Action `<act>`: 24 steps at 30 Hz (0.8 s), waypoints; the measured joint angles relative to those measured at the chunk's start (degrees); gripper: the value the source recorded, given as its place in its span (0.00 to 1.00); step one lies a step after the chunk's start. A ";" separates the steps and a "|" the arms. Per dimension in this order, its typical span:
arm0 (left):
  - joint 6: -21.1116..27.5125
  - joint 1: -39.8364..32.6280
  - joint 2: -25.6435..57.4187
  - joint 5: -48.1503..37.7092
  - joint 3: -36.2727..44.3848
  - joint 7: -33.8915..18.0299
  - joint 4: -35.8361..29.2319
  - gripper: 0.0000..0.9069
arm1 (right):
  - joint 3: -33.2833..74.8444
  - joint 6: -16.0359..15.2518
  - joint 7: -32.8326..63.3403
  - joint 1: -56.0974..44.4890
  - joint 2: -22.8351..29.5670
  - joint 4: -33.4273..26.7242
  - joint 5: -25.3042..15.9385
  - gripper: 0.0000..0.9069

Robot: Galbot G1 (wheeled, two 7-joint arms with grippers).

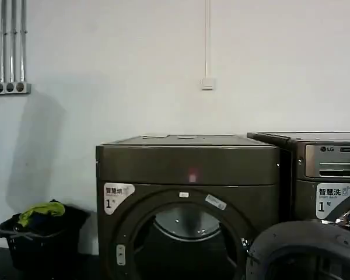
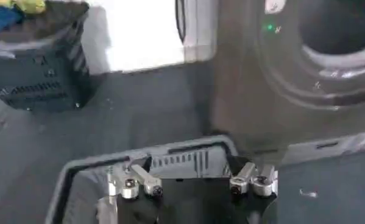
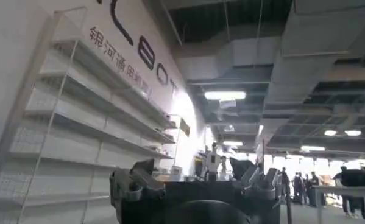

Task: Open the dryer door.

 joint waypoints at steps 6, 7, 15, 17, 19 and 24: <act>-0.01 0.29 1.58 -3.89 0.53 -1.11 0.55 1.00 | -0.37 0.01 -0.08 0.24 0.11 0.02 -0.16 1.00; -0.02 0.33 1.83 -4.53 0.61 -1.57 0.63 1.00 | -0.37 0.02 -0.08 0.25 0.05 -0.03 -0.16 1.00; -0.05 0.23 4.61 -14.41 2.64 -8.38 2.79 1.00 | -0.69 0.43 -0.28 0.76 -0.15 -0.98 -0.90 1.00; -0.05 0.11 5.52 -17.53 3.29 -10.30 3.48 1.00 | -0.77 0.71 -0.44 0.91 -0.15 -1.28 -1.32 1.00; -0.06 -0.06 6.48 -20.71 4.10 -12.66 3.96 1.00 | -0.80 0.79 -0.47 1.02 -0.15 -1.57 -1.43 1.00; -0.06 -0.44 8.96 -25.73 6.48 -14.67 4.87 1.00 | -0.79 0.67 -0.40 1.17 -0.19 -2.43 -1.72 1.00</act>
